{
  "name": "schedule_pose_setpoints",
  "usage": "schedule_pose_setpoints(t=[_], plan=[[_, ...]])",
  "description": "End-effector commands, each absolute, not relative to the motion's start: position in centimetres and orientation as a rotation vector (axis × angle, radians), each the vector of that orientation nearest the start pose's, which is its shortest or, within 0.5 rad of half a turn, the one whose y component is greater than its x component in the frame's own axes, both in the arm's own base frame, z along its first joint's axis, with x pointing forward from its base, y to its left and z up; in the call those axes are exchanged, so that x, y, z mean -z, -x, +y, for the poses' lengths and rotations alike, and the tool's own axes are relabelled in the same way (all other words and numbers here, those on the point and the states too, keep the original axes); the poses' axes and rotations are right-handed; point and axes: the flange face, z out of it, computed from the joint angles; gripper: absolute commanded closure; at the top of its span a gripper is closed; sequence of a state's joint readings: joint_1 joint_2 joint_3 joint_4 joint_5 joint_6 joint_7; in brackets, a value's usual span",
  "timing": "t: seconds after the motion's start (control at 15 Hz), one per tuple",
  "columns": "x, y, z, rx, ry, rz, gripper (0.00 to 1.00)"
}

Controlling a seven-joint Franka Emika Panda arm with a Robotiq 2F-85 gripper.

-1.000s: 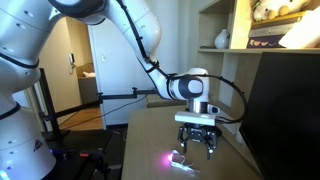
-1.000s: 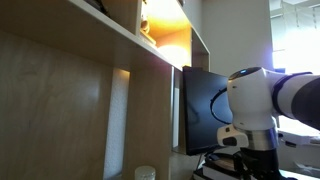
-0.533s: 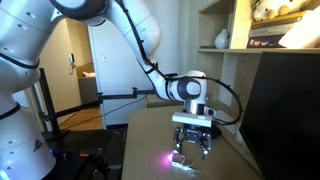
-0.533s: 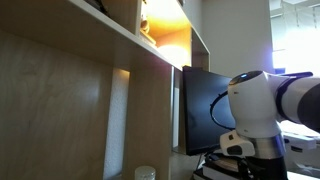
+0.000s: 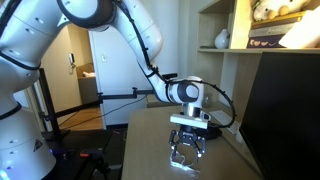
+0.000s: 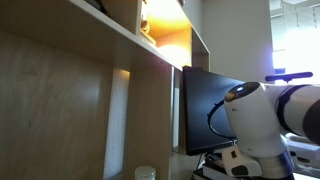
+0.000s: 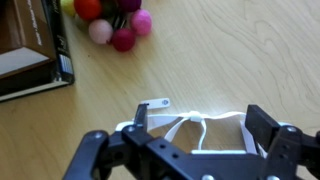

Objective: Put the white object on the middle shelf

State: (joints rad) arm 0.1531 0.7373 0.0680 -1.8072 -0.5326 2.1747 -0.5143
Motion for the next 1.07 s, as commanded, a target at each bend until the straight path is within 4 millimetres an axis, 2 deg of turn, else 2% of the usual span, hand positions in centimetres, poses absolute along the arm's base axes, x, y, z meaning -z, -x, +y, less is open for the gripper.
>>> schedule_pose_setpoints(t=[0.0,0.53,0.73,1.0], plan=[[-10.4,-60.6,12.2,-0.730,2.813,-1.838,0.00],[-8.5,-61.4,13.0,-0.726,2.766,-2.024,0.00],[-8.5,-61.2,13.3,-0.704,2.628,-2.221,0.00],[-8.7,-61.4,13.1,-0.722,2.540,-2.319,0.00]])
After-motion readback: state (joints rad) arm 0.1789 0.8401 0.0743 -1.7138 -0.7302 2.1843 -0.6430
